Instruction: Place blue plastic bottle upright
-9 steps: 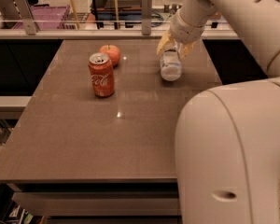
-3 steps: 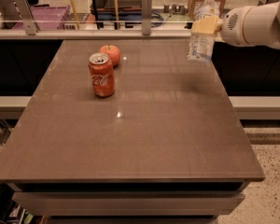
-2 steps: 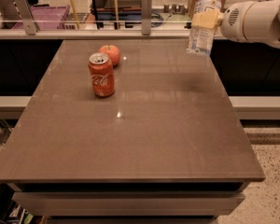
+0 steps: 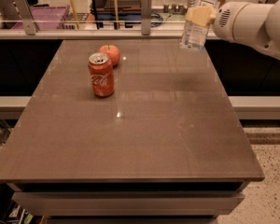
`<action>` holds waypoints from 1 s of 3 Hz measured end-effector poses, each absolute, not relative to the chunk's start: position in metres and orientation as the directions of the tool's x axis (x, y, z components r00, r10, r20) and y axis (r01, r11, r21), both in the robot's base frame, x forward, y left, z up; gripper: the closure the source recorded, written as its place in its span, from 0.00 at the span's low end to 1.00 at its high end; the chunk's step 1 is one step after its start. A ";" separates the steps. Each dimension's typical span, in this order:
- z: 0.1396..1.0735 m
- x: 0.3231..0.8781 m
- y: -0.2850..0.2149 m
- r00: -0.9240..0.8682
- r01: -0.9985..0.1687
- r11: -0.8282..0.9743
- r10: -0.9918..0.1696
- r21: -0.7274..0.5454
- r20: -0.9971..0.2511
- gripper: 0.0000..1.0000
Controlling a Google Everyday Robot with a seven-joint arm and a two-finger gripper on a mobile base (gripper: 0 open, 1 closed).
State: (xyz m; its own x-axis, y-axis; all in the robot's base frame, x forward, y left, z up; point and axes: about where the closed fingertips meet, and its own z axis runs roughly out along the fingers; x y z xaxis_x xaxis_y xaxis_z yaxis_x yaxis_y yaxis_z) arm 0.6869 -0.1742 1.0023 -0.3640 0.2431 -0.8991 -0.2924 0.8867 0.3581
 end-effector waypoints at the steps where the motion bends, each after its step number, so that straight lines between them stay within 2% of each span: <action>1: 1.009 0.687 -0.158 -0.280 -0.357 0.889 0.189 0.285 -0.941 1.00; 3: 1.009 0.689 -0.137 -0.178 -0.430 0.895 0.042 0.116 -0.983 1.00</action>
Offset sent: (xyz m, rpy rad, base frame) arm 0.0009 0.0392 0.0010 -0.2148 -0.2444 0.1132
